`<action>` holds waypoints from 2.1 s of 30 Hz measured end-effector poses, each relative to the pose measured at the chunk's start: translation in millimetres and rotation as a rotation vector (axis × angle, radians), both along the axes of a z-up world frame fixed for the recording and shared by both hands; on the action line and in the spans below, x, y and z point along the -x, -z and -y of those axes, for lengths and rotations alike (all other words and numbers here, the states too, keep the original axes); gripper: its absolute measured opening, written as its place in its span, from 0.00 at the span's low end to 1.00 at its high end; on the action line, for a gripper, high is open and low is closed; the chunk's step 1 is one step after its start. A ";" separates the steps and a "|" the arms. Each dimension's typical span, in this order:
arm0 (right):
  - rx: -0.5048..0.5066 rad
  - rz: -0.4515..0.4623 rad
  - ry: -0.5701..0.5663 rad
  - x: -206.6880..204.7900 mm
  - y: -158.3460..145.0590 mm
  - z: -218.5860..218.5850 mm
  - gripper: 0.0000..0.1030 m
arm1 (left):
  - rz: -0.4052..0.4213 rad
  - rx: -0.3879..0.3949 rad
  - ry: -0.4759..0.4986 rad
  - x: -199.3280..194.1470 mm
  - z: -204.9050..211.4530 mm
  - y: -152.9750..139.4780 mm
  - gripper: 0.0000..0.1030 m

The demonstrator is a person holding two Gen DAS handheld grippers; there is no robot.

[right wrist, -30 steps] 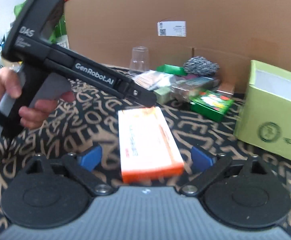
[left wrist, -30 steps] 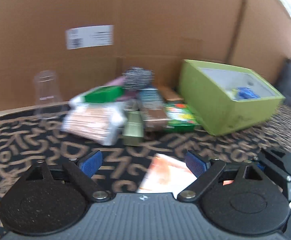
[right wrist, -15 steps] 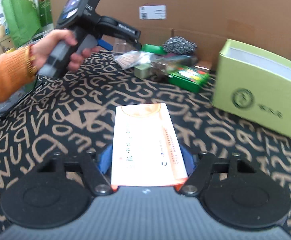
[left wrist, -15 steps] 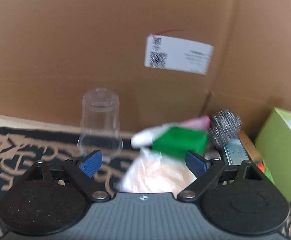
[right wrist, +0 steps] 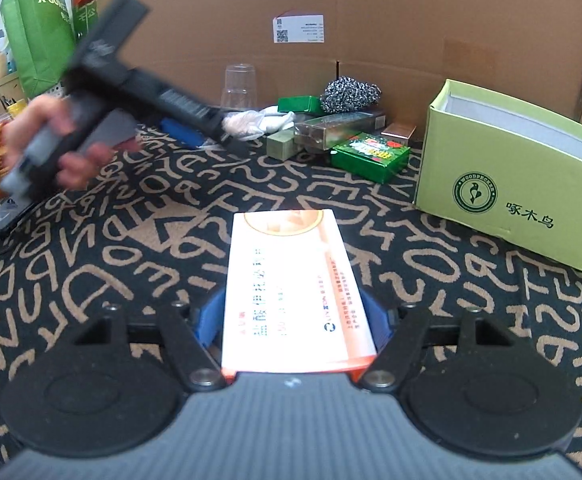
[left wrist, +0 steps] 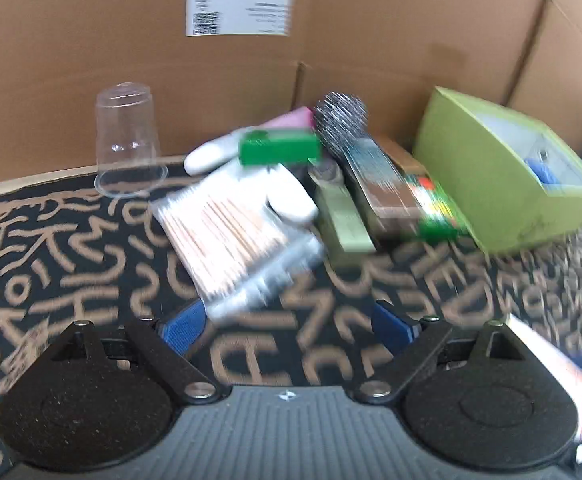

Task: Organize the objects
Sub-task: 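Grasp the white-orange medicine box with the right tool while the left grasps the toothpick bag, then carry medicine box and toothpick bag into the lime-green box, open both tools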

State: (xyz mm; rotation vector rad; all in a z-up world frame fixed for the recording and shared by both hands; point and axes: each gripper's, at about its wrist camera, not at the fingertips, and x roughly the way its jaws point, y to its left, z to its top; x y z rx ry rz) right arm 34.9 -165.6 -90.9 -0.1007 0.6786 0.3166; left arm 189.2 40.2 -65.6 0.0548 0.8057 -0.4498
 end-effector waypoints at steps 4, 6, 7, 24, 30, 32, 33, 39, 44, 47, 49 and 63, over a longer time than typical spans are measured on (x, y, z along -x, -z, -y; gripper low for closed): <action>0.002 0.000 0.002 0.0 -0.3 -0.8 0.69 | -0.034 0.076 -0.212 -5.5 0.8 -15.7 0.91; 0.002 0.001 0.006 0.7 -0.2 -1.1 0.69 | -0.025 0.107 -0.302 -19.4 3.5 -17.9 0.91; 0.001 0.002 0.008 1.1 -0.1 -1.1 0.69 | -0.024 0.106 -0.338 -30.4 5.3 -17.3 0.91; 0.015 -0.042 -0.003 -8.0 -5.4 -1.4 0.81 | -0.002 -0.127 -0.256 -9.2 1.0 -5.0 0.63; 0.028 -0.047 0.010 -21.5 -5.0 -8.1 0.69 | 0.026 -0.154 -0.293 -23.7 6.1 1.9 0.65; 0.026 -0.042 0.001 -19.8 -5.8 -10.2 0.64 | 0.039 -0.157 -0.260 -19.0 7.6 -0.5 0.43; 0.036 -0.039 0.002 -18.4 -6.0 -11.1 0.63 | 0.044 -0.172 -0.248 -15.4 9.4 -2.4 0.35; 0.000 -0.022 0.024 -4.3 -12.6 1.0 0.63 | 0.028 -0.154 -0.191 9.4 14.6 -16.4 0.27; -0.043 0.039 0.078 13.5 -38.6 29.1 0.63 | 0.081 -0.076 -0.094 34.1 42.2 -54.7 0.27; -0.028 0.108 0.142 24.0 -59.9 50.9 0.63 | 0.124 -0.006 -0.022 42.9 70.8 -82.3 0.27; -0.001 0.150 0.191 27.3 -73.0 66.7 0.63 | 0.147 0.028 0.029 44.2 95.1 -97.3 0.27; 0.008 0.233 0.542 -26.2 -116.6 197.3 0.63 | 0.157 -0.009 0.050 -23.0 243.3 -90.2 0.27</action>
